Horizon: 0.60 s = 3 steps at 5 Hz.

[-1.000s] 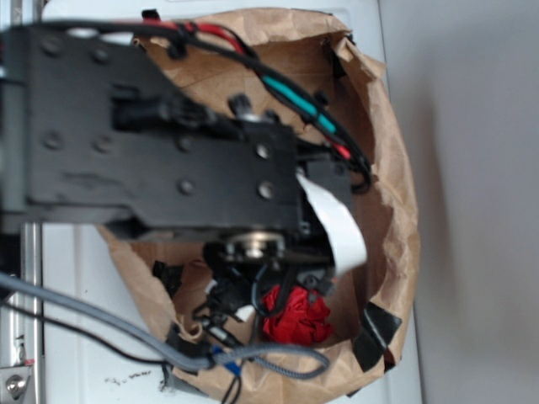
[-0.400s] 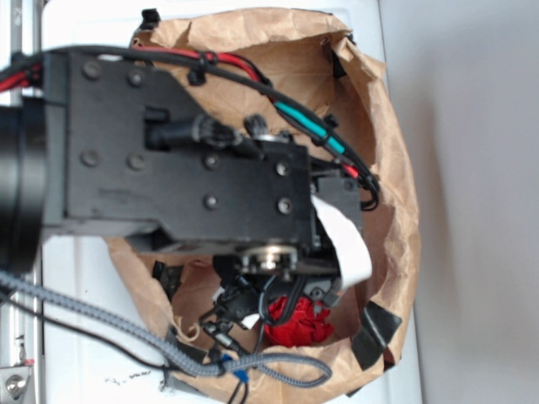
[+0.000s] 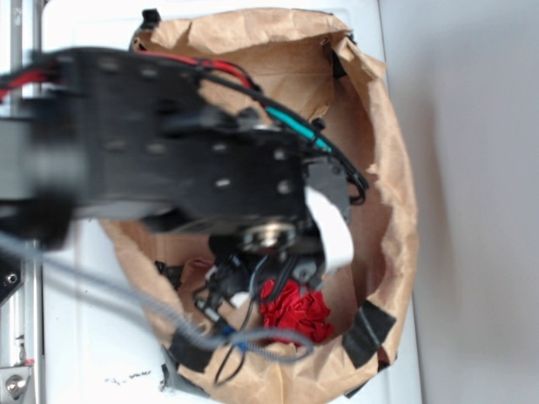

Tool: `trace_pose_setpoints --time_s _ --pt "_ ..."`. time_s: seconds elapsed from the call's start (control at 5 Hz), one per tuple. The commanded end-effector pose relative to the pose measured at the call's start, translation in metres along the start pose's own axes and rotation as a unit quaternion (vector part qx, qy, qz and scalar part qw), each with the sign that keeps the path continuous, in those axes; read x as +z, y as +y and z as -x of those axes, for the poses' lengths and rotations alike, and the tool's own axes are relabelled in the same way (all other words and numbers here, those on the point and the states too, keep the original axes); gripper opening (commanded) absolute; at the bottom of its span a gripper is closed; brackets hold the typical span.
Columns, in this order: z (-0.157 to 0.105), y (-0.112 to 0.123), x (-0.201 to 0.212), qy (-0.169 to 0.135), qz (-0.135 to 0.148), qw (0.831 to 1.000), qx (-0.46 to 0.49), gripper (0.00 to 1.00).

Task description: Grab the red paper.

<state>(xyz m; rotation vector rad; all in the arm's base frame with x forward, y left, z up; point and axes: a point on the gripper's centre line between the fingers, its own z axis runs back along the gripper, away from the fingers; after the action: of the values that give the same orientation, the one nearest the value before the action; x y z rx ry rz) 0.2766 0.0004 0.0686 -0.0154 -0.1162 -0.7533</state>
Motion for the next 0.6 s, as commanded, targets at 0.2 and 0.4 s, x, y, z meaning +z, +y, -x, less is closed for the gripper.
trace_pose_setpoints --time_s 0.2,0.4 --pt "-0.055 -0.041 0.002 -0.061 0.044 0.985 -0.159 1.00" --pt "-0.063 -0.047 0.006 -0.091 0.034 0.979 -0.180 1.00"
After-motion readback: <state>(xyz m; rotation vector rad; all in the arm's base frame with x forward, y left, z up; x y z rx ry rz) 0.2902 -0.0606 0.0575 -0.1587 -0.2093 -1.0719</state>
